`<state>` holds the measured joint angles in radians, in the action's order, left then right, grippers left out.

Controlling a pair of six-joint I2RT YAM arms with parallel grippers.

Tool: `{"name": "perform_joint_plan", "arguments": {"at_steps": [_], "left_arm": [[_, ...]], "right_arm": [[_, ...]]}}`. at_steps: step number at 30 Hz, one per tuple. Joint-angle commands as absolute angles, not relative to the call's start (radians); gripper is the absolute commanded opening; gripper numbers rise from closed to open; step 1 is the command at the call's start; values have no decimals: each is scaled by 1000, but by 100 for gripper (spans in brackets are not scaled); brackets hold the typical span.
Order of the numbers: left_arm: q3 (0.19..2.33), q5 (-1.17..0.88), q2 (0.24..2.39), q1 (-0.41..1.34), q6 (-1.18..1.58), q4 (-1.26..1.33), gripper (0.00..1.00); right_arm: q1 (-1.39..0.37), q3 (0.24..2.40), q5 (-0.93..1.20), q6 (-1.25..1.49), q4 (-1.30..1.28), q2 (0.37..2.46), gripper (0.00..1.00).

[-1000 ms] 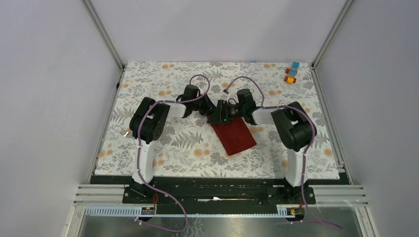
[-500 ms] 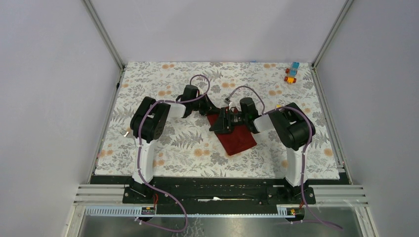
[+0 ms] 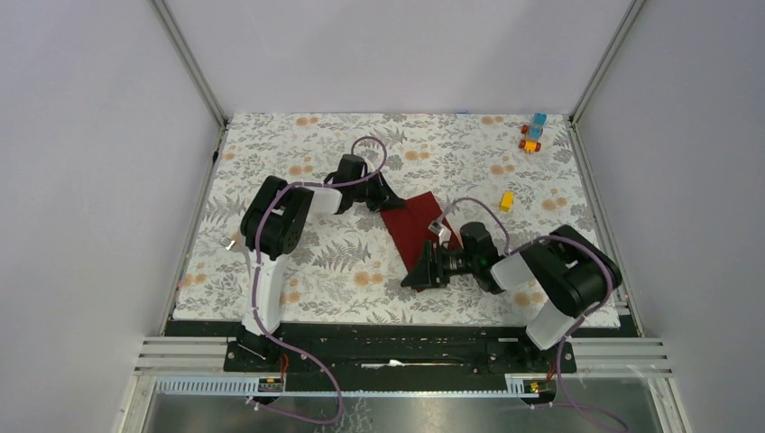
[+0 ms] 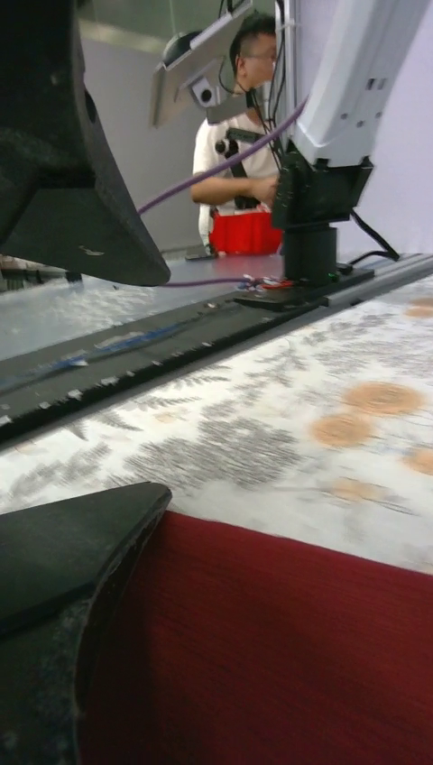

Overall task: Fold the napkin into a case and place the utensils inside
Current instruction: Smooth out the rectangle-folded napkin at the center of the board, then move the right arm to the center of the board with the 2/3-rectangle-folded napkin.

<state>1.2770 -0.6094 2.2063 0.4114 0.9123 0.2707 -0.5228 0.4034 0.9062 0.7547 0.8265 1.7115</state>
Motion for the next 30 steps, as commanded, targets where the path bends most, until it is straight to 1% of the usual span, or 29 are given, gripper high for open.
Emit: {"name": "perform_joint_plan", "arguments": {"at_steps": [1,3,4,6,8,11,13,14,16,19,21,23,27,30], "left_arm": [[1291,-523,2251,411,836,172,6],[1304,-528,2239,412,821,143,7],[1311,-535,2225,413,817,132,8],[1318,-549,2200,417,818,118,11],[1326,-573,2169,424,823,108,24],[1356,-606,2115,431,823,66,44],[1387,-630,2073,432,810,19,55],[1403,-638,2049,433,795,-11,59],[1438,-638,1996,433,744,-121,65],[1438,-623,1885,432,688,-209,73],[1427,-611,1827,433,660,-257,74],[1390,-601,1765,433,642,-285,75],[1265,-568,1623,432,624,-300,75],[1149,-516,1506,433,605,-328,75]], "right_arm": [[-580,219,910,841,721,1571,87],[-576,237,865,783,528,1412,88],[-563,278,831,729,347,1310,88],[-506,354,786,676,214,1194,89],[-406,443,731,606,119,1167,91],[-317,623,649,507,-13,1282,90],[-303,712,598,469,-51,1392,87],[-301,751,554,451,-65,1439,83],[-303,801,503,430,-70,1519,74],[-312,808,470,442,-19,1599,65],[-344,796,448,468,17,1639,54],[-395,756,403,542,67,1658,47],[-575,679,302,717,194,1665,43],[-727,649,305,881,323,1669,44]]}}
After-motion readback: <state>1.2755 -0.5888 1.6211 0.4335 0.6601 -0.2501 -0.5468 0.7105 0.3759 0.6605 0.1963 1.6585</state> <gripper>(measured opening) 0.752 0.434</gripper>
